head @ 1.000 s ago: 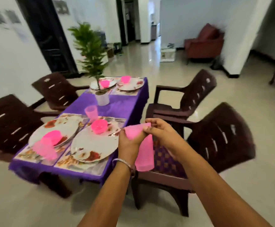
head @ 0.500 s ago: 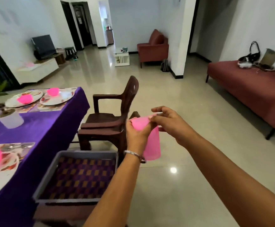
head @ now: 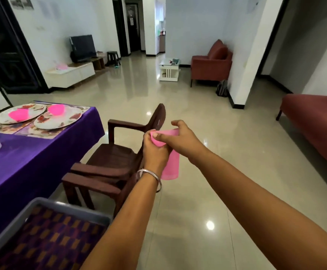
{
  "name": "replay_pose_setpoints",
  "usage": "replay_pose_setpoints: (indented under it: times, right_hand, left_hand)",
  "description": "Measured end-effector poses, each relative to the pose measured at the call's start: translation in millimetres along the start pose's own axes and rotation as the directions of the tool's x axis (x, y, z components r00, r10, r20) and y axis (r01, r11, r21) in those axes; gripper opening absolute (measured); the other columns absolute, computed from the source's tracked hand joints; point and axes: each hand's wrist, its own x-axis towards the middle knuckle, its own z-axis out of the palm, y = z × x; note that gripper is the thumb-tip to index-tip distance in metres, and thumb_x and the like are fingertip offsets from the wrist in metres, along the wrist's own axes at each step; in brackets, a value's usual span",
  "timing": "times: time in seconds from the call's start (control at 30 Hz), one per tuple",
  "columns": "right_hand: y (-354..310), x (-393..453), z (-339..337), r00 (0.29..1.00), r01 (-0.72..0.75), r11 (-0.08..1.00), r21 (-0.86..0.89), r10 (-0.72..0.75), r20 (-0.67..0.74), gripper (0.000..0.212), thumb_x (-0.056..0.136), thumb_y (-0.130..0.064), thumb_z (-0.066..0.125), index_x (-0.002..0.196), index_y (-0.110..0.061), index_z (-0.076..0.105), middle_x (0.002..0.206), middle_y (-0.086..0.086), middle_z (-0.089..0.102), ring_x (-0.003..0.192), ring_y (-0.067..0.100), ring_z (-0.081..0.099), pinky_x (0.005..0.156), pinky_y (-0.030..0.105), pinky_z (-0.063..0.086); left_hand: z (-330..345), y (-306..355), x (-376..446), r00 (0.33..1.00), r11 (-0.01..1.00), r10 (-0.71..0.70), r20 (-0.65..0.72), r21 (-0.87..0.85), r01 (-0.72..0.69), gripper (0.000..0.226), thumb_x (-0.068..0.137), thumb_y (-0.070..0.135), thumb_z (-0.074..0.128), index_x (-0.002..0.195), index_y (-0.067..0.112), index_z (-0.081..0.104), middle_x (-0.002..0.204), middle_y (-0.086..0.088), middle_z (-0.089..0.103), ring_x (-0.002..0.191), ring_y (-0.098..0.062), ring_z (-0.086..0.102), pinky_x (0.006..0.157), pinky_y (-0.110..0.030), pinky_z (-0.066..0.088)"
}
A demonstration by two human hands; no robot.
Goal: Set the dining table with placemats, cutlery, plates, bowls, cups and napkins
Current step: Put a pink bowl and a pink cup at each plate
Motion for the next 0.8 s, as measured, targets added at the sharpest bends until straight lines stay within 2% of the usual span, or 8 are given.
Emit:
replay_pose_setpoints:
  times: [0.2,0.3,0.37,0.43,0.57,0.67,0.73,0.8]
  right_hand:
    - [9,156,-68,1.000,0.008,0.998,0.062,-0.009,0.026,0.086,0.072,-0.039,0.080,0.141,-0.018,0.033,0.124,0.005,0.050,0.107,0.022,0.054,0.084,0.028,0.044]
    - [25,215,-97,1.000,0.003,0.997,0.079,-0.005,0.028,0.087,0.071,-0.037,0.081,0.142,-0.017,0.033,0.120,0.004,0.051,0.106,0.021,0.055,0.086,0.029,0.045]
    - [39,283,-119,0.997,0.002,0.996,0.093,-0.010,0.081,0.090,0.070,-0.039,0.081,0.142,-0.018,0.032,0.118,0.004,0.052,0.105,0.021,0.056,0.087,0.030,0.046]
    - [44,311,-126,0.994,0.018,0.995,0.099,-0.028,0.106,0.091,0.070,-0.039,0.082,0.143,-0.018,0.031,0.117,0.004,0.054,0.103,0.020,0.057,0.087,0.030,0.047]
    - [57,439,-154,0.976,0.046,0.992,0.119,-0.070,0.207,0.089,0.071,-0.036,0.081,0.142,-0.018,0.031,0.115,0.004,0.054,0.097,0.016,0.057,0.083,0.028,0.047]
    - [57,527,-167,0.949,0.070,0.992,0.106,-0.099,0.301,0.090,0.071,-0.038,0.081,0.142,-0.017,0.030,0.122,0.006,0.053,0.105,0.020,0.057,0.088,0.030,0.047]
    - [53,585,-172,0.919,0.106,0.992,0.075,-0.127,0.373,0.092,0.071,-0.041,0.081,0.143,-0.017,0.029,0.125,0.006,0.052,0.109,0.022,0.055,0.090,0.031,0.046]
    - [51,634,-169,0.887,0.128,0.989,0.069,-0.146,0.438,0.092,0.071,-0.041,0.080,0.144,-0.017,0.029,0.122,0.004,0.050,0.109,0.021,0.054,0.090,0.030,0.044]
  left_hand:
    - [84,4,133,0.999,0.999,0.033,0.020,0.028,-0.033,0.057,0.073,0.006,0.077,0.119,0.019,0.045,0.100,-0.004,0.064,0.089,-0.027,0.067,0.075,-0.040,0.057]
    - [116,-3,182,0.998,0.998,0.031,0.056,0.051,-0.034,0.070,0.064,0.023,0.083,0.123,0.025,0.046,0.104,0.000,0.066,0.095,-0.024,0.068,0.080,-0.041,0.057]
    - [151,-14,236,0.999,0.996,0.049,0.012,0.079,-0.050,0.067,0.063,0.027,0.082,0.120,0.028,0.047,0.103,0.002,0.066,0.095,-0.024,0.067,0.083,-0.044,0.056]
    - [158,-16,258,0.998,0.994,0.057,0.021,0.090,-0.058,0.065,0.063,0.029,0.081,0.118,0.032,0.046,0.101,0.004,0.065,0.093,-0.023,0.066,0.082,-0.043,0.056]
    - [212,-32,361,0.989,0.991,0.106,-0.104,0.094,-0.096,0.078,0.058,0.036,0.083,0.126,0.029,0.046,0.105,0.005,0.064,0.092,-0.020,0.066,0.078,-0.039,0.057]
    - [239,-37,436,0.972,0.993,0.109,-0.208,0.076,-0.095,0.090,0.045,0.046,0.080,0.126,0.026,0.047,0.107,0.002,0.066,0.094,-0.019,0.067,0.079,-0.039,0.058]
    - [256,-39,482,0.950,0.994,0.109,-0.293,0.051,-0.098,0.088,0.046,0.044,0.080,0.125,0.026,0.048,0.107,0.001,0.066,0.095,-0.020,0.067,0.081,-0.039,0.057]
    - [263,-43,523,0.924,0.994,0.112,-0.365,0.051,-0.100,0.077,0.058,0.032,0.084,0.125,0.025,0.048,0.102,0.006,0.066,0.091,-0.016,0.066,0.074,-0.029,0.057]
